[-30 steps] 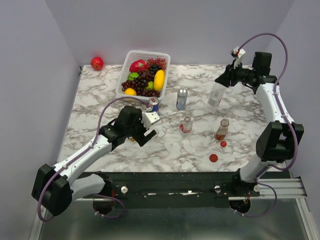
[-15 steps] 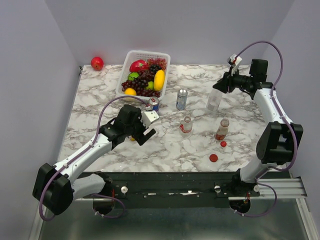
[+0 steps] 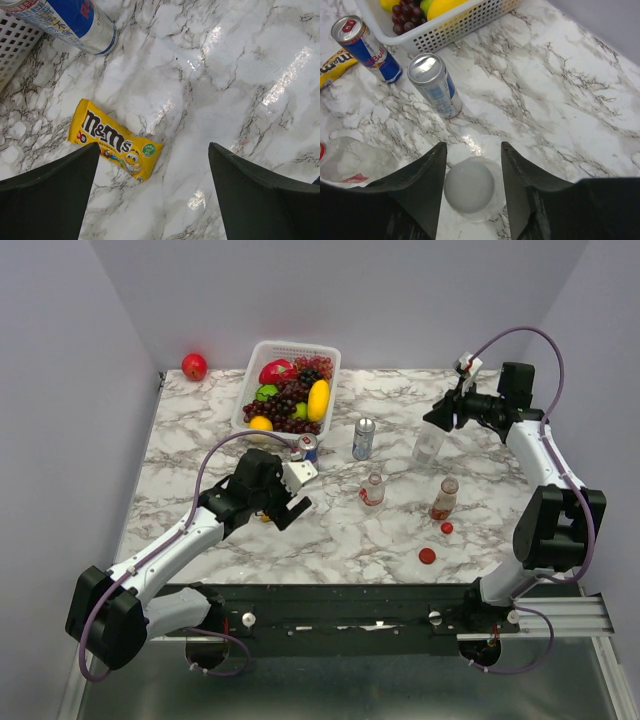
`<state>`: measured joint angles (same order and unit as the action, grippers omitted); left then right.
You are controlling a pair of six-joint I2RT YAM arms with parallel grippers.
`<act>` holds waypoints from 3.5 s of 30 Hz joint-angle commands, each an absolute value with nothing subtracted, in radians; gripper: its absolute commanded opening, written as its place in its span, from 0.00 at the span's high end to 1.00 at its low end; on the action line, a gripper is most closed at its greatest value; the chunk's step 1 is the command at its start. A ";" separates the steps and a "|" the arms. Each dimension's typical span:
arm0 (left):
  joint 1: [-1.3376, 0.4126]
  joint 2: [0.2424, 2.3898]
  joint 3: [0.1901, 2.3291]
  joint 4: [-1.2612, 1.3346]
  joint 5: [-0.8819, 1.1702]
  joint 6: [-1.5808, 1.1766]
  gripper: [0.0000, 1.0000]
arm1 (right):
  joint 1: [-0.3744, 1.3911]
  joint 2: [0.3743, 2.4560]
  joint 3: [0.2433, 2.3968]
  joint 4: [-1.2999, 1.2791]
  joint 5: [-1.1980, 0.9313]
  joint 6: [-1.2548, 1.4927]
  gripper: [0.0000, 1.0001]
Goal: Screw on the bottle caps
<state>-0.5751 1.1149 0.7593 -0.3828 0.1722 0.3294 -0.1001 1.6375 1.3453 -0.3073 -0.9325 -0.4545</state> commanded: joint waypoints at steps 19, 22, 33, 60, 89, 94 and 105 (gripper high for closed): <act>-0.568 1.117 0.755 -0.344 0.213 0.313 0.01 | -0.107 1.617 1.376 -0.291 -0.937 -0.462 0.38; -0.568 1.115 0.752 -0.336 0.209 0.313 0.01 | -0.107 1.594 1.420 -0.293 -0.939 -0.456 0.37; -0.560 1.092 0.698 -0.262 0.241 0.241 0.01 | 0.095 1.401 1.404 -0.353 -0.910 -0.488 0.34; -0.522 0.966 0.597 -0.213 0.310 0.195 0.01 | 0.428 1.470 1.126 -0.483 -0.727 -0.706 0.32; -0.568 1.104 0.663 0.126 0.581 0.074 0.01 | 0.478 1.431 1.325 -0.534 -0.887 -0.440 0.81; -0.592 1.130 0.690 0.169 0.571 0.066 0.01 | 0.500 1.427 1.321 -0.505 -0.897 -0.405 0.81; -0.638 1.183 0.700 0.163 0.600 0.092 0.01 | 0.526 1.430 1.344 -0.407 -0.945 -0.272 0.81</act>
<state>-0.6209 1.1683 0.6811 0.1329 0.5568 0.0864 0.5110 1.4395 1.3102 -0.4599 -0.8997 -0.3370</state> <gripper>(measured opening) 0.985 0.412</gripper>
